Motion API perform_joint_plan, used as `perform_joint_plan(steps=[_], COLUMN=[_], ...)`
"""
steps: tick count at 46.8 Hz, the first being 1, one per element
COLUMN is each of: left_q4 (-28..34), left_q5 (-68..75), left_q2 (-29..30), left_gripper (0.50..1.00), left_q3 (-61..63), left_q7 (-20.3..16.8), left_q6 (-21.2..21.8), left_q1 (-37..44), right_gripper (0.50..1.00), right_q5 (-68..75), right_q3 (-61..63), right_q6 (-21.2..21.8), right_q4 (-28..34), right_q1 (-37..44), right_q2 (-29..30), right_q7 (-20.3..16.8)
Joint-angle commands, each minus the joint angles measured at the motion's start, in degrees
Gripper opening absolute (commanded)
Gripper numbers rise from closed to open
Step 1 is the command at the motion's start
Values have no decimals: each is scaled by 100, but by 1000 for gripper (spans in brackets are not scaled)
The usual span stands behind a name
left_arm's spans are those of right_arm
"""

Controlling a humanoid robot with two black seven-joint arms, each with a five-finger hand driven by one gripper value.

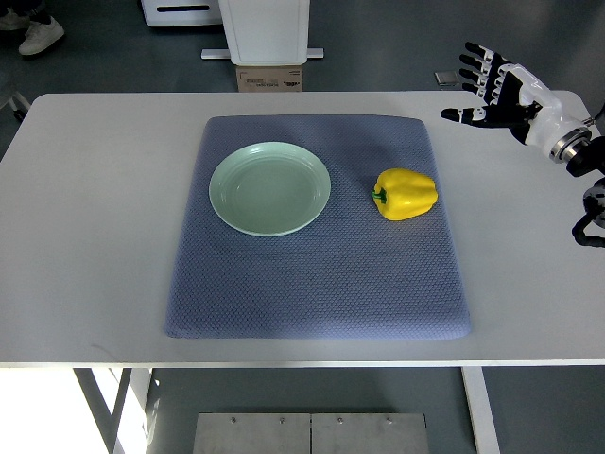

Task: Place yellow pepper on plate with right hand
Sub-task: 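Move the right hand over the mat toward the yellow pepper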

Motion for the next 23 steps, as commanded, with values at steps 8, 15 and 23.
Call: perform_joint_plan(steps=[8,15,23], left_q4=[0,0,0], left_q5=[0,0,0], left_q2=[0,0,0], left_gripper=[1000,1000,1000], left_q3=[0,0,0], left_q7=[2,2,-6], left_q6=[0,0,0], left_q1=[0,0,0], right_gripper=[998,998,995], right_q5=[-774,-1258,-1460], right_q3=[-704,-1126,-1539], right_q6=[-10,-18,-45], right_q4=[538,933,1092], right_q1=[321,480,699], right_q2=[-404,-615,-633], right_q7=[209,411,429])
